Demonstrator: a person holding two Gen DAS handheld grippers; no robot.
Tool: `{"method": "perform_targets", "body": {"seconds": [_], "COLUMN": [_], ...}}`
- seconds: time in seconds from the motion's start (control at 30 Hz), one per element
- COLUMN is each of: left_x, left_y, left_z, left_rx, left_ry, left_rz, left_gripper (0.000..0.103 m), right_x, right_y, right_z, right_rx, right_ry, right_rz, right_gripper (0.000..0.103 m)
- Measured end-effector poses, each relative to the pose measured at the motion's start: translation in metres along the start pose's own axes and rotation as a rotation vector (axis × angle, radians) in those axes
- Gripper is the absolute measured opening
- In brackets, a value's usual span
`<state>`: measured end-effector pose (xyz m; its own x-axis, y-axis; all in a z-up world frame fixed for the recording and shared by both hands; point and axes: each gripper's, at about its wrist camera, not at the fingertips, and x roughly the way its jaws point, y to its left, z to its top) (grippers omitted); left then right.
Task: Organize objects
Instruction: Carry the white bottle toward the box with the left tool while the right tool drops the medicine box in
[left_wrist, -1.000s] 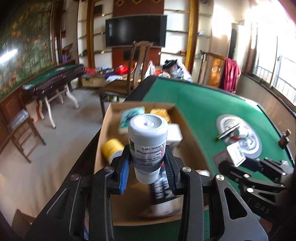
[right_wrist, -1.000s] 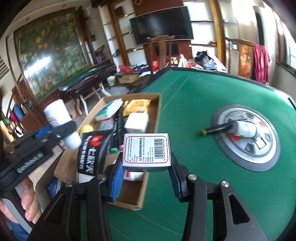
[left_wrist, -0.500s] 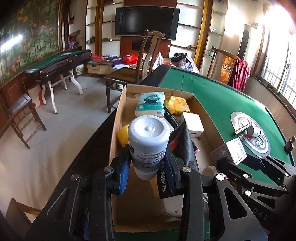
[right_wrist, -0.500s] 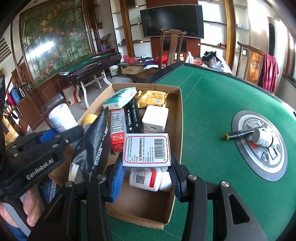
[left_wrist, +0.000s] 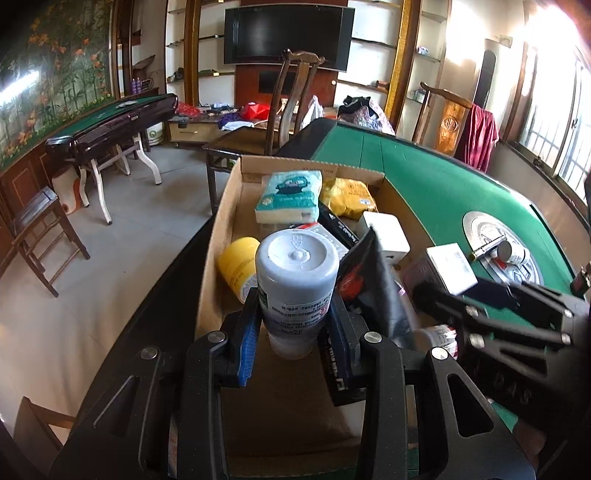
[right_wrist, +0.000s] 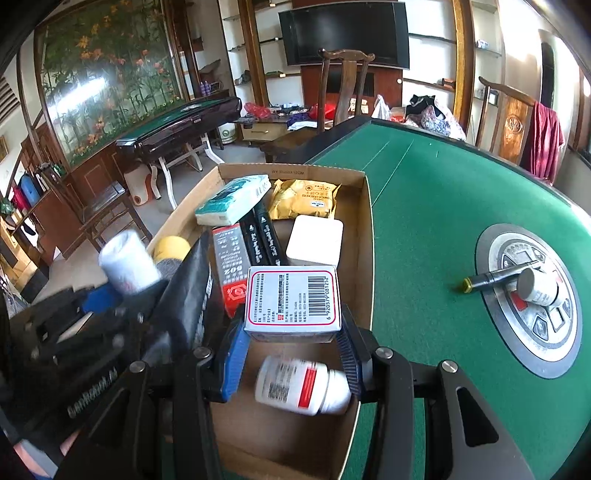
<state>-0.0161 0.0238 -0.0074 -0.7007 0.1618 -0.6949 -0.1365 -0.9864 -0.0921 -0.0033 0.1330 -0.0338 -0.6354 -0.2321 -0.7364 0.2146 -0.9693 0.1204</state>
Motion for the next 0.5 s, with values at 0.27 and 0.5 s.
{"method": "perform_targets", "body": {"seconds": [0.27,0.5], "left_x": [0.007,0.008], "left_y": [-0.003,-0.007], "left_z": [0.002,0.002], "left_rx": [0.01,0.036], "left_ry": [0.007,-0.006], "left_rz": [-0.022,-0.017], "left_gripper": [0.034,0.034], "right_x": [0.024,0.042], "right_y": [-0.007,-0.012], "right_z": [0.013,0.03], "right_rx": [0.039,0.062], "right_ry": [0.051,0.096], "right_rz": [0.012,0.01], "right_gripper": [0.045,0.045]}}
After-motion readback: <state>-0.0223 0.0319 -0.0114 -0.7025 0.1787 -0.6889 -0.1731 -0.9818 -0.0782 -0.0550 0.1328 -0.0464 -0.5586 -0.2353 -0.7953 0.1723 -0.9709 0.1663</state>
